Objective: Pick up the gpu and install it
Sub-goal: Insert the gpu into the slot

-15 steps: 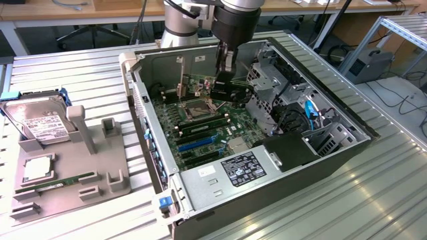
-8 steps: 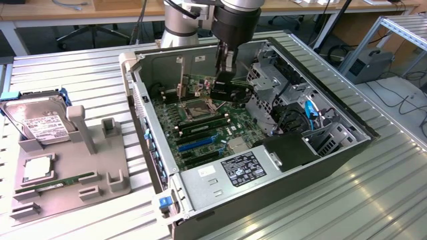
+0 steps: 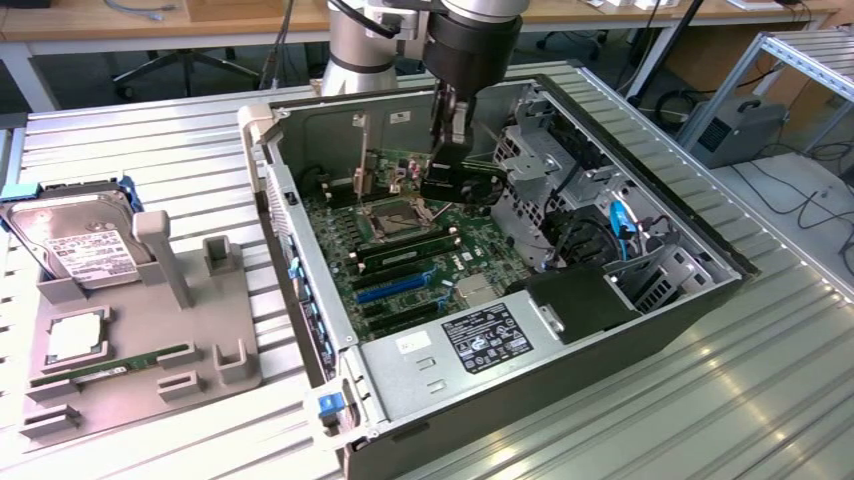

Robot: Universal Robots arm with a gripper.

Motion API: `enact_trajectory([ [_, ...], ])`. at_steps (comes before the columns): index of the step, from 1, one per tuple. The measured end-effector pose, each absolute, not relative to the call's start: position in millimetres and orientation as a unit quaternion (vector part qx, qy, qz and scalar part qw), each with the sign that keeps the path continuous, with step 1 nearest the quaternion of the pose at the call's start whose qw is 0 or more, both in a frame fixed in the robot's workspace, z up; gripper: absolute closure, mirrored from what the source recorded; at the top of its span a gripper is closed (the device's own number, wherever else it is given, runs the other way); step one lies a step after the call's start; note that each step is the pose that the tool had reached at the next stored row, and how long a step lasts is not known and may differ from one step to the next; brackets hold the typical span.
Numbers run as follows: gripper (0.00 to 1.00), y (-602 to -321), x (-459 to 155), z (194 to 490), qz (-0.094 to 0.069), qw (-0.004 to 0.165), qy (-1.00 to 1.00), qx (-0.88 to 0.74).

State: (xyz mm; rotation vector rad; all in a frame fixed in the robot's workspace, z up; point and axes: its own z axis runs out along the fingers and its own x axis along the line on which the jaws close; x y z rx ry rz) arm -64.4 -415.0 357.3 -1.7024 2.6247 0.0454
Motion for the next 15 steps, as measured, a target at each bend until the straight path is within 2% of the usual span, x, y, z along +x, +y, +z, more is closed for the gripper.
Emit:
enact_trajectory([
  [15,0.73,-415.0,-64.4,357.3,0.015,0.006,0.833,-0.553],
])
